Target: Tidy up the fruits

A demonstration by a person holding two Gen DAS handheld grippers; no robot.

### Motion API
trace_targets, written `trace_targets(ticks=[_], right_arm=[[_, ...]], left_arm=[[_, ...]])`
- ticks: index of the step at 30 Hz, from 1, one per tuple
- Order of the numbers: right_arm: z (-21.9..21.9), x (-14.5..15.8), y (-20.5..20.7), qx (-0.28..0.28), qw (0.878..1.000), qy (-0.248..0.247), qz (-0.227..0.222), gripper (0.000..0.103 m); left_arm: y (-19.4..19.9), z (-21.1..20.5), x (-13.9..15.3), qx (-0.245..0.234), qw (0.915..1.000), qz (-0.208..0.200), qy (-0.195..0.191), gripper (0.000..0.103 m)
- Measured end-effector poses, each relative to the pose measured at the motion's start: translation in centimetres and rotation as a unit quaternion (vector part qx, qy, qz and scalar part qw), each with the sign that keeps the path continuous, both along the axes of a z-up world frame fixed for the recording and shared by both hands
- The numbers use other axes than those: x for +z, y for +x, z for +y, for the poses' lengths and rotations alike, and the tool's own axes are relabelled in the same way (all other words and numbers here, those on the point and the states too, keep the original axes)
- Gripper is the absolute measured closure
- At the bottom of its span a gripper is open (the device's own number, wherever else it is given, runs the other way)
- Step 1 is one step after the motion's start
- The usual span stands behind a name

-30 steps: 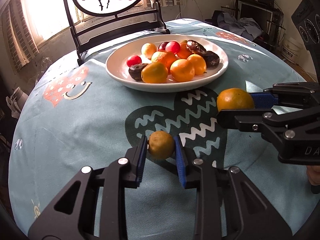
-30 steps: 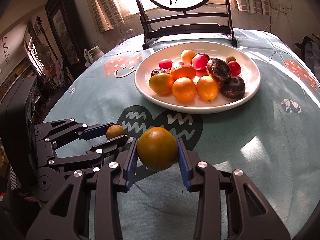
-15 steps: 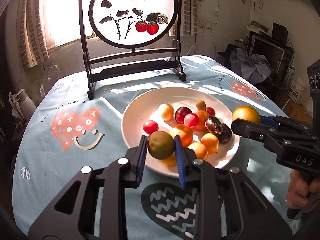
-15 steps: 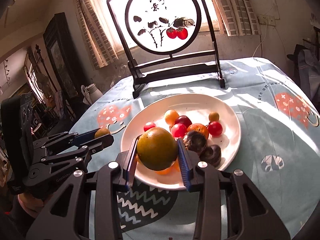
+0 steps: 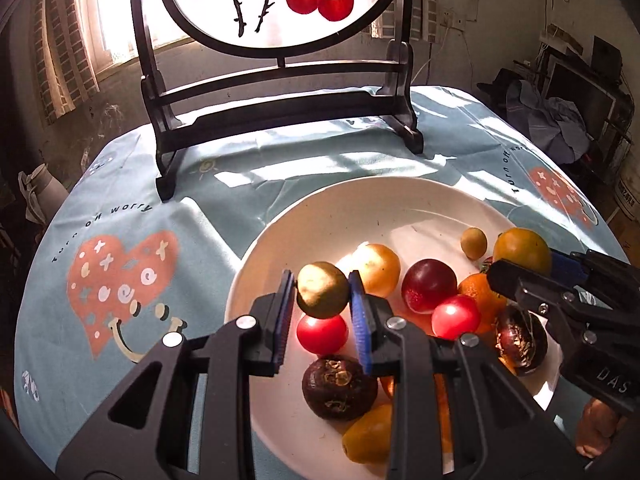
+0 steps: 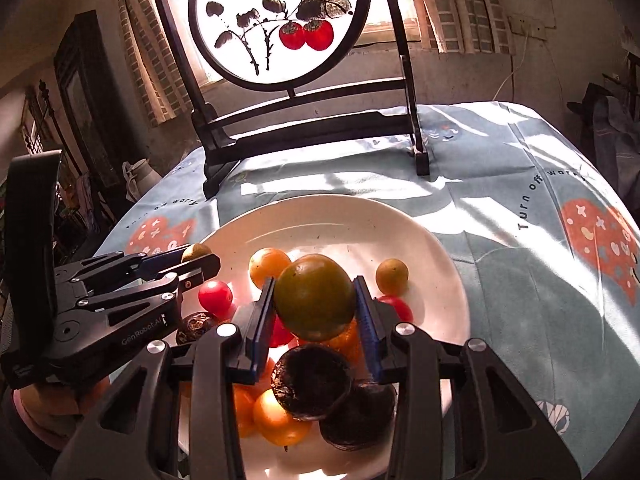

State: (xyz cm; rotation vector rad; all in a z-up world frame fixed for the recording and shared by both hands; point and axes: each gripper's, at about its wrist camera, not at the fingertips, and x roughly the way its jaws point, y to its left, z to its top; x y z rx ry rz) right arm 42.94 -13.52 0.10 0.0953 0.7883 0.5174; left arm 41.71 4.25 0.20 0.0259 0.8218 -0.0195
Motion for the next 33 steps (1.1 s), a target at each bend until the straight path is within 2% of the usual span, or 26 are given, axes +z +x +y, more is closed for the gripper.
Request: trace_targets(ticks=[4,5,6,7,8,9,12,17,20,24,28,33], right_arm=[[0.3,-0.2,0.4,0.004,1.0,-0.005,0.001,0.065],[0.4,-0.2,0.5,0.007,1.0,-0.008,0.004,0.064],[0.6,-0.3,0.6,0.011,1.0,-0.014,0.01,0.064],[0.6,-0.3,0.6,0.012,1.0,-0.02,0.015,0.059],[0.5,-0.1,0.4,0.008,1.0,-0.023,0.016,0.053],[0.2,0.2,0.0,0.005,1.0,-0.021,0.014,0.052],[-0.9,1.6,-1.9,0.01,1.0,-0.007,0.009,0.045],[-2.4,3.4,-7.3,0.031,0.999,-0.006,-0.01,0.04],[-3.1,3.2,-10.9,0.049,0.998,-0.023,-0.025,0.039],[-4.0,1.3,-15.0,0.062,0.996,-0.051,-0.033,0.039],[-4.4,0.0,-17.4,0.071,0.994,-0.074,-0.027,0.039],[-5.2,0.5,-19.2,0.078,0.994,-0.064,-0.048,0.039]], left_arm=[[0.7,0.2,-0.3,0.006,1.0,0.004,0.002,0.075],[0.6,0.2,-0.3,0.01,0.9999,0.003,0.003,0.067],[0.5,0.3,-0.2,0.014,0.9999,0.002,0.008,0.054],[0.2,0.4,0.0,0.027,0.9995,-0.003,0.019,0.019],[-0.3,0.5,0.4,0.042,0.9984,-0.017,0.034,0.008],[-1.1,0.6,0.9,0.048,0.9974,-0.032,0.044,0.008],[-3.6,0.8,2.2,0.038,0.9974,-0.038,0.047,0.008],[-10.6,0.9,4.0,0.029,0.9964,-0.064,0.047,0.003],[-15.2,0.9,4.1,0.015,0.9967,-0.07,0.037,0.002],[-20.2,0.7,2.8,0.009,0.9968,-0.076,0.026,0.002],[-22.2,0.4,0.9,0.01,0.9982,-0.052,0.027,0.002],[-23.2,0.4,0.4,0.025,0.9964,-0.062,0.052,0.002]])
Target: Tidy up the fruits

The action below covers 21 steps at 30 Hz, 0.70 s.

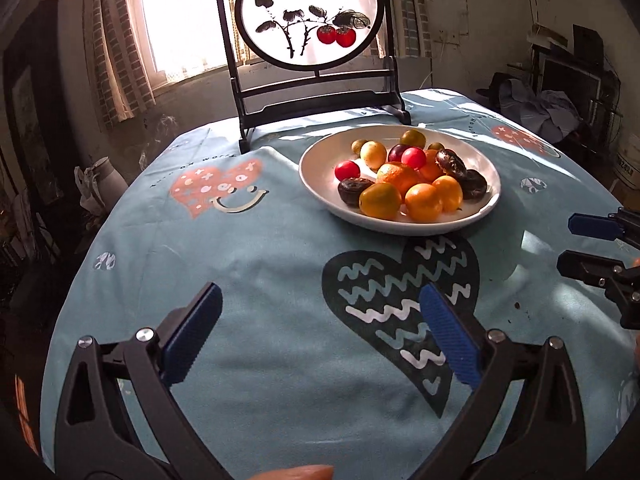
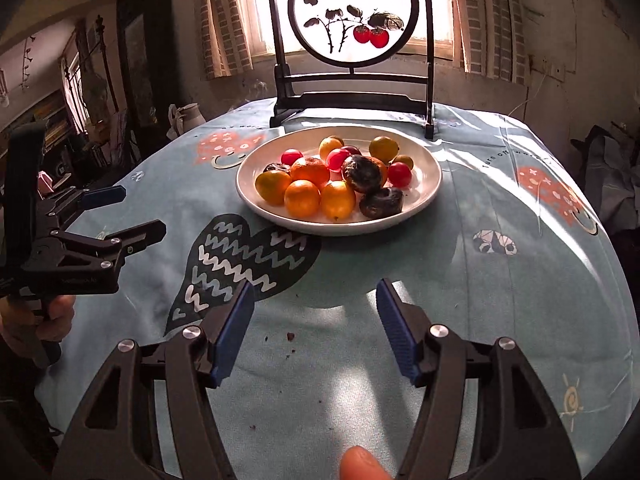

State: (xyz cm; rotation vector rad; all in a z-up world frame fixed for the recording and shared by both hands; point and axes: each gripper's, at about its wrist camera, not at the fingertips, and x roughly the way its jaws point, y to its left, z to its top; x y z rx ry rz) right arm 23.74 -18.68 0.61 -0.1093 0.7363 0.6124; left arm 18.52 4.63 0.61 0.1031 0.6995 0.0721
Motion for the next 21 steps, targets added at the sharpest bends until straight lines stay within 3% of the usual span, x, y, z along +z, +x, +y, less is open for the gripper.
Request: trace_targets(ticks=[21], right_arm=[[0.56,-0.18,-0.33,0.002,1.0,-0.018,-0.005,0.039]], left_arm=[[-0.39,0.02,0.11,-0.005,0.9999,-0.009,-0.006,0.002]])
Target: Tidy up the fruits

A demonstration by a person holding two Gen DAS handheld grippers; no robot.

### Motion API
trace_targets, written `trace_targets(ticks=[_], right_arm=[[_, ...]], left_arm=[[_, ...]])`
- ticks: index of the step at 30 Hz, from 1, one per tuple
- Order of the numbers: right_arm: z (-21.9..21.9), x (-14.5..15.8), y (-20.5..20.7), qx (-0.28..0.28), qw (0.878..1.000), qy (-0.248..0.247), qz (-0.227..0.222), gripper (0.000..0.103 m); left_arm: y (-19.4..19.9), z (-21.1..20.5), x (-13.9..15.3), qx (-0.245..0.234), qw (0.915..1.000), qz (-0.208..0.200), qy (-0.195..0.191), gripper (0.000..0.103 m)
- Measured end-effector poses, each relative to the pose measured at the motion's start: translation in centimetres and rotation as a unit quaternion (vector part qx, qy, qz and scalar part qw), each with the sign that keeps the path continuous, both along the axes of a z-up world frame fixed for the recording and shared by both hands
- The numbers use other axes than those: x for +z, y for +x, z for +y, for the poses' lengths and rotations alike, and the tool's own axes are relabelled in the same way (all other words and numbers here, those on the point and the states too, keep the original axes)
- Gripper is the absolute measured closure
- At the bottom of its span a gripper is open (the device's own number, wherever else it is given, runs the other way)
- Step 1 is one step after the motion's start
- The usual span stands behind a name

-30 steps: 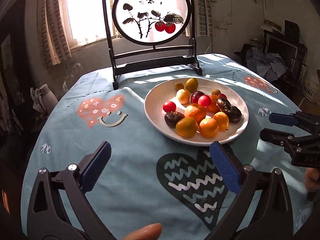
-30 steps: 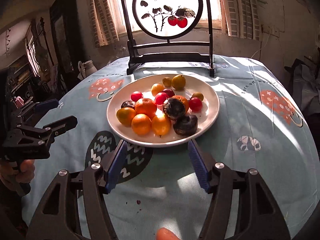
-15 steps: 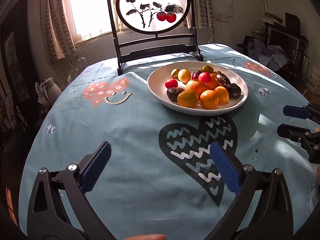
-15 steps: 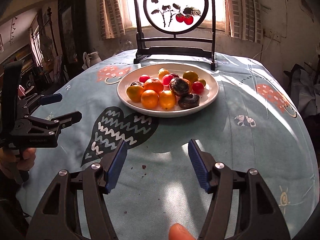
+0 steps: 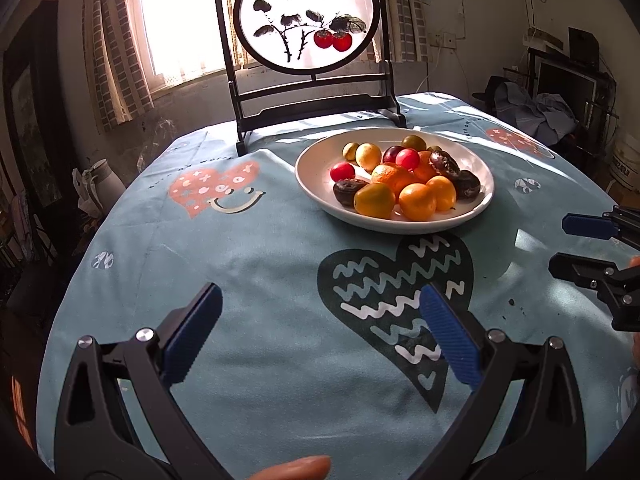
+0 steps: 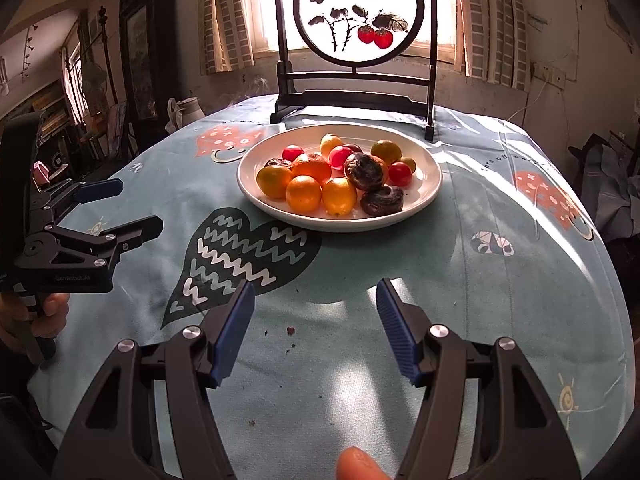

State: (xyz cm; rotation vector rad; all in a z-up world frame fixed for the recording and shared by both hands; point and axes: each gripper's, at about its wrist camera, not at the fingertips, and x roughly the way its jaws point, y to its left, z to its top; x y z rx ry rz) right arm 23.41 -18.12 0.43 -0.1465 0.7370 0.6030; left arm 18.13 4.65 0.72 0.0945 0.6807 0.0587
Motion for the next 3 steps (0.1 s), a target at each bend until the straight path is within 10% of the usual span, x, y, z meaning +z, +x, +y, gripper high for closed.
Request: trace_targets(ticks=[3], right_arm=[[-0.03,-0.15,0.21,-0.005,1.0,-0.005,0.003,0.039]], left_arm=[[0.04,0.09,-0.14,0.009,1.0,0.002,0.003,0.002]])
